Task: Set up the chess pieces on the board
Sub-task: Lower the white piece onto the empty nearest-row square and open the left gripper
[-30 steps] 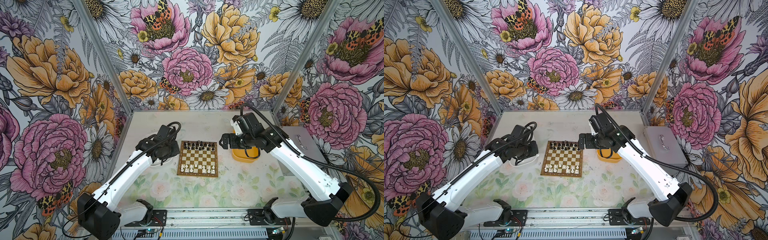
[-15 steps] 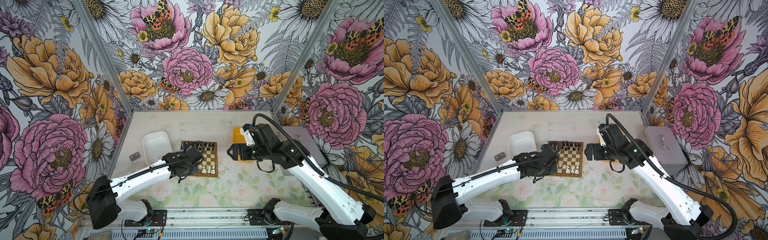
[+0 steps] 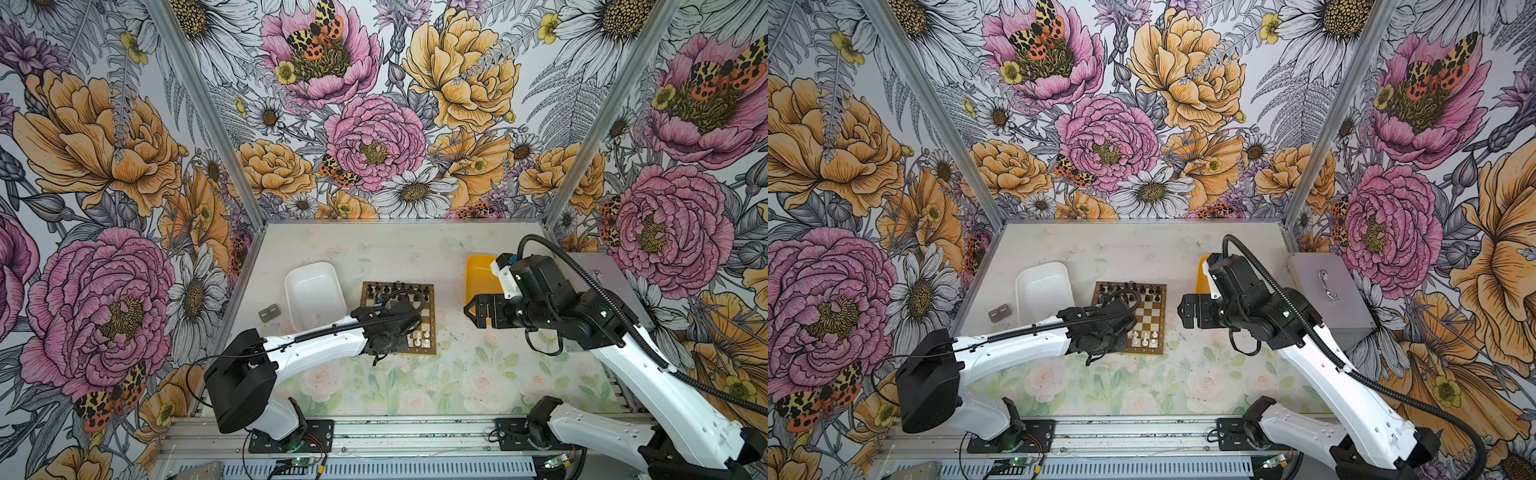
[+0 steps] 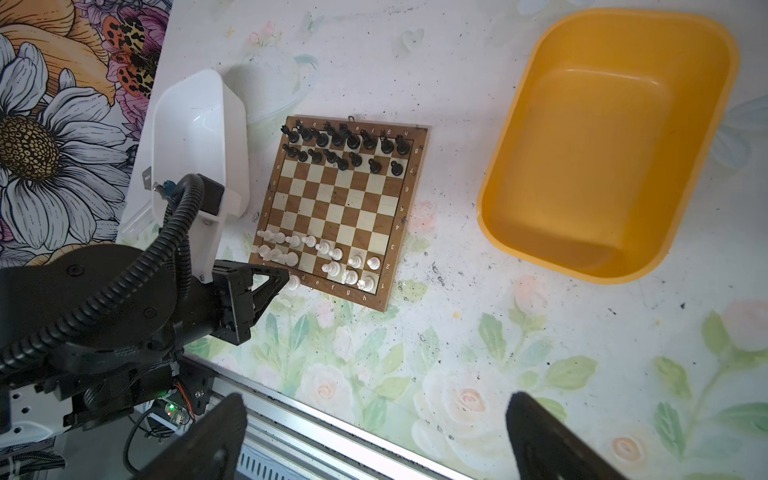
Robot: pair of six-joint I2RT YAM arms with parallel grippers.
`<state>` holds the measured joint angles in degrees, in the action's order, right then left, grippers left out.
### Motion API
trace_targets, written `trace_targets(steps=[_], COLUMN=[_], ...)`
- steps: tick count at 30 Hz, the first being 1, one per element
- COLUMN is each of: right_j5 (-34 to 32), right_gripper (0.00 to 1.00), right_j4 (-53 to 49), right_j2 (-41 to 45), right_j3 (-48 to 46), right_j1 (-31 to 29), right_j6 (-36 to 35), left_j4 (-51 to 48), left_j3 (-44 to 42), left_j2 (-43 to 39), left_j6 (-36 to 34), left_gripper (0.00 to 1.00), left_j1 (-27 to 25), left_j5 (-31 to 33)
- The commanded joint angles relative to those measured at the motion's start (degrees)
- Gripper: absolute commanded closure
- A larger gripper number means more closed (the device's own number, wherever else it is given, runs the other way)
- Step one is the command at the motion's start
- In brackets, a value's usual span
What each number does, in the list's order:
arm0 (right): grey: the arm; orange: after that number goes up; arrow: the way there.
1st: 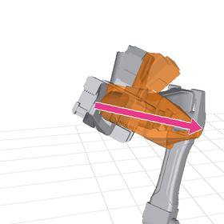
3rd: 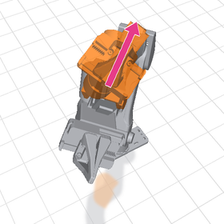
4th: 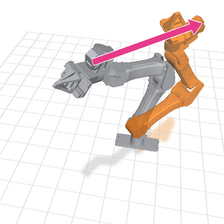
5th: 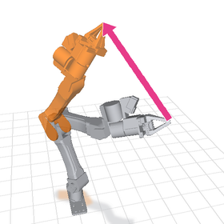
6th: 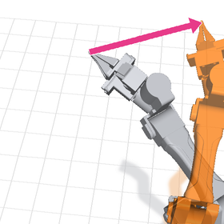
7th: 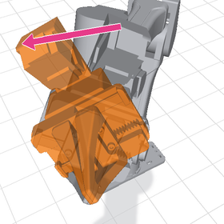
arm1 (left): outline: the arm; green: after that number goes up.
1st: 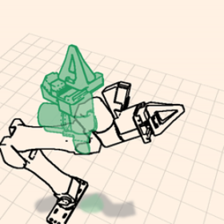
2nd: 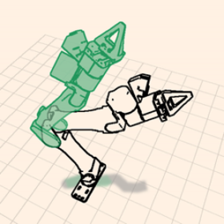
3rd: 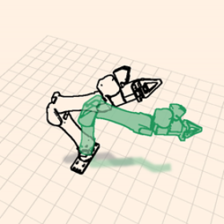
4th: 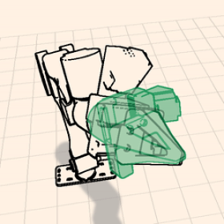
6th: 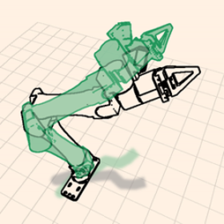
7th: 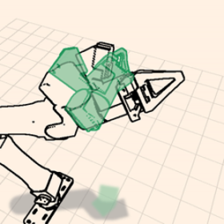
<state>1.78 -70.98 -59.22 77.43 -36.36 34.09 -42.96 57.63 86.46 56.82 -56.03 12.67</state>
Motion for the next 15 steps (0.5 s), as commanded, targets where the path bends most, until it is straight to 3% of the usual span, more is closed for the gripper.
trace_targets(steps=[1, 15], right_j5=[-1.4, -2.75], right_gripper=[0.0, 0.0], right_j4=[-0.63, -2.35], right_j2=[1.03, 1.48], right_j3=[-0.59, -0.22], right_j1=[-0.29, -0.03], right_j6=[0.81, 0.48], left_j4=[2.81, 5.91], left_j3=[2.3, 3.37], left_j2=[1.42, 5.65], left_j6=[-1.48, -3.64], left_gripper=[0.93, 0.93], left_j1=[-0.1, 0.39], left_j5=[1.26, 2.48])
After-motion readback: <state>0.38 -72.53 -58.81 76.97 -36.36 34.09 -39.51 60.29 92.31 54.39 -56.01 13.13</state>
